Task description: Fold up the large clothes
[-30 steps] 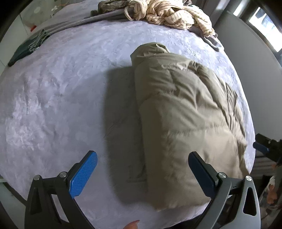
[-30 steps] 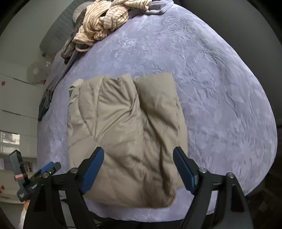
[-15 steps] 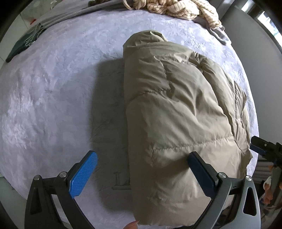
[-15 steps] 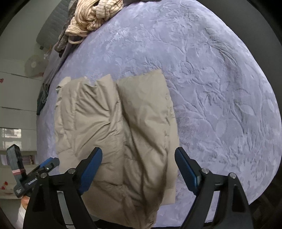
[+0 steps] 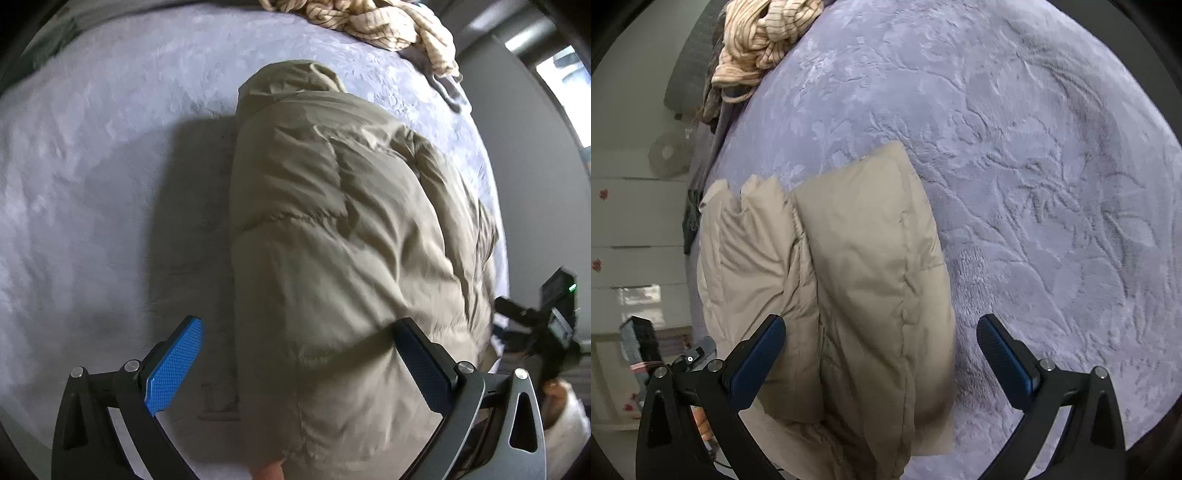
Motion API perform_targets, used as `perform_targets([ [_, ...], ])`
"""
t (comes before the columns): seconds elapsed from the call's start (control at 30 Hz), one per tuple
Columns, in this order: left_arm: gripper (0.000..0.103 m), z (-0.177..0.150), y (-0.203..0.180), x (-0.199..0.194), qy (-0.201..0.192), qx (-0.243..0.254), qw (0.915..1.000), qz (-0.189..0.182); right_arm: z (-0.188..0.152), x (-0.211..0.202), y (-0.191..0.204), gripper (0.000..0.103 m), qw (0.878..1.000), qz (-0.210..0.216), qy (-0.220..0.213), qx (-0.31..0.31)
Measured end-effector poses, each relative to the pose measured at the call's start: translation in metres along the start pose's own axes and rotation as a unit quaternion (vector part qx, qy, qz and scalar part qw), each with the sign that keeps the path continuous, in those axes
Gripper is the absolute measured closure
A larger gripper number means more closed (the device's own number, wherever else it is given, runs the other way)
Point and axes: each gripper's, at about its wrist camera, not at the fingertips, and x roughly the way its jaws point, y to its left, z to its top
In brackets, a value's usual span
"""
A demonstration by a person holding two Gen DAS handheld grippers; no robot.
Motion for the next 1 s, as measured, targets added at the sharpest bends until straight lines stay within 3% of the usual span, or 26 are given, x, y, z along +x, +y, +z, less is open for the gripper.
perform_targets([
  [0.27,0.000,0.018,0.024,0.027,0.029,-0.057,0.9934,-0.095,0.012,0.033,-0.032,0.000,0.991,0.101,0.018,0.087],
  [0.33,0.000,0.022,0.029,0.036,0.043,-0.069,0.9883,-0.129,0.014,0.043,-0.034,0.000,0.982,0.149,0.026,0.110],
  [0.47,0.000,0.029,0.028,0.037,0.038,-0.060,0.9854,-0.155,0.018,0.043,-0.020,0.000,0.964,0.242,0.025,0.106],
  [0.53,0.000,0.034,0.027,0.038,0.038,-0.053,0.9852,-0.158,0.021,0.038,-0.006,0.000,0.969,0.233,0.032,0.070],
  [0.63,0.000,0.042,0.023,0.045,0.037,-0.028,0.9882,-0.146,0.026,0.038,0.020,0.000,0.984,0.169,0.058,-0.011],
  [0.73,0.000,0.047,0.018,0.057,0.040,0.001,0.9897,-0.137,0.032,0.056,0.041,0.000,0.989,0.101,0.086,-0.065],
  [0.8,0.000,0.048,0.021,0.067,0.048,0.000,0.9872,-0.152,0.037,0.070,0.045,0.000,0.989,0.078,0.097,-0.075],
  [0.93,0.000,0.045,0.034,0.089,0.082,-0.067,0.9729,-0.205,0.045,0.095,0.040,0.000,0.989,0.078,0.114,-0.057],
  [1.0,0.000,0.045,0.026,0.092,0.082,-0.075,0.9732,-0.201,0.045,0.102,0.038,0.000,0.988,0.088,0.119,-0.044],
])
